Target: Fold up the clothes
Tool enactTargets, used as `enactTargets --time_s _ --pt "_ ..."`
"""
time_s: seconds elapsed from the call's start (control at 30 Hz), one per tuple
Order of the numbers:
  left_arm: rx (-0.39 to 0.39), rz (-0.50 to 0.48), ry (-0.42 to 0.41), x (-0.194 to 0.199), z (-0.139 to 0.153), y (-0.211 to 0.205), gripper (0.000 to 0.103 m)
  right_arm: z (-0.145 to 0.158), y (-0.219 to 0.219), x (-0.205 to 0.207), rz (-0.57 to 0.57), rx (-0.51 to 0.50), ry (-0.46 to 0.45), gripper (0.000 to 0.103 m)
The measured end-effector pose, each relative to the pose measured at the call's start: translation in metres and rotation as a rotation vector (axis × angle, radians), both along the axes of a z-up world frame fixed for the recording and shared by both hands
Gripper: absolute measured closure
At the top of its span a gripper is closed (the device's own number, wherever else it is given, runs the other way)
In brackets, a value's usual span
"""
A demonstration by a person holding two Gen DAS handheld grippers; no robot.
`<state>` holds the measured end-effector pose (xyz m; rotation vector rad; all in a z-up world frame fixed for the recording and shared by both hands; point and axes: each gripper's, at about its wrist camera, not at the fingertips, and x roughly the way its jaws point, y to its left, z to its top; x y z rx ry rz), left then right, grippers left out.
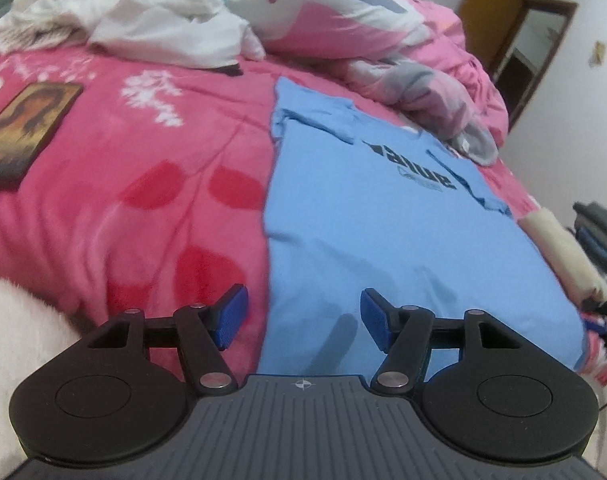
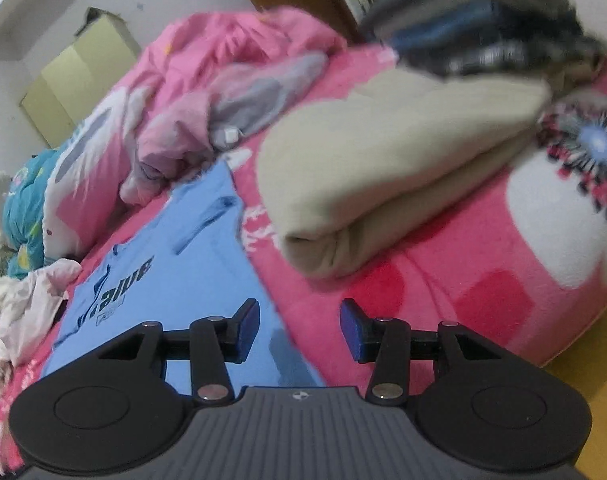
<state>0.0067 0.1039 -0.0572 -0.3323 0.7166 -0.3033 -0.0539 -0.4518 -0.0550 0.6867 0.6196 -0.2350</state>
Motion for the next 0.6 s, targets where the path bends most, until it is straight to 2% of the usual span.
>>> enactTargets --time_s 0.17,0.27,0.37,0.47,0.6 --pt "-0.092 0.029 0.058 -0.012 -0.009 0.015 0.041 -0.011 0.000 -0.024 0.034 0.108 -0.022 0.056" --pt "-0.085 0.026 0.032 -0.017 -0.009 0.018 0.041 -0.015 0.000 -0.035 0.076 0.176 -0.021 0.056" --pt "-0.117 0.025 -0.015 -0.015 -0.007 0.020 0.041 -0.013 -0.004 -0.036 0.096 0.227 -0.036 0.057" --pt "-0.149 0.000 -0.058 -0.008 -0.007 0.019 0.041 -0.008 -0.006 -0.034 0.081 0.220 -0.059 0.059" --pt "-0.131 -0.038 -0.018 -0.002 -0.019 0.012 0.043 -0.013 -0.001 -0.030 0.100 0.236 -0.020 0.063"
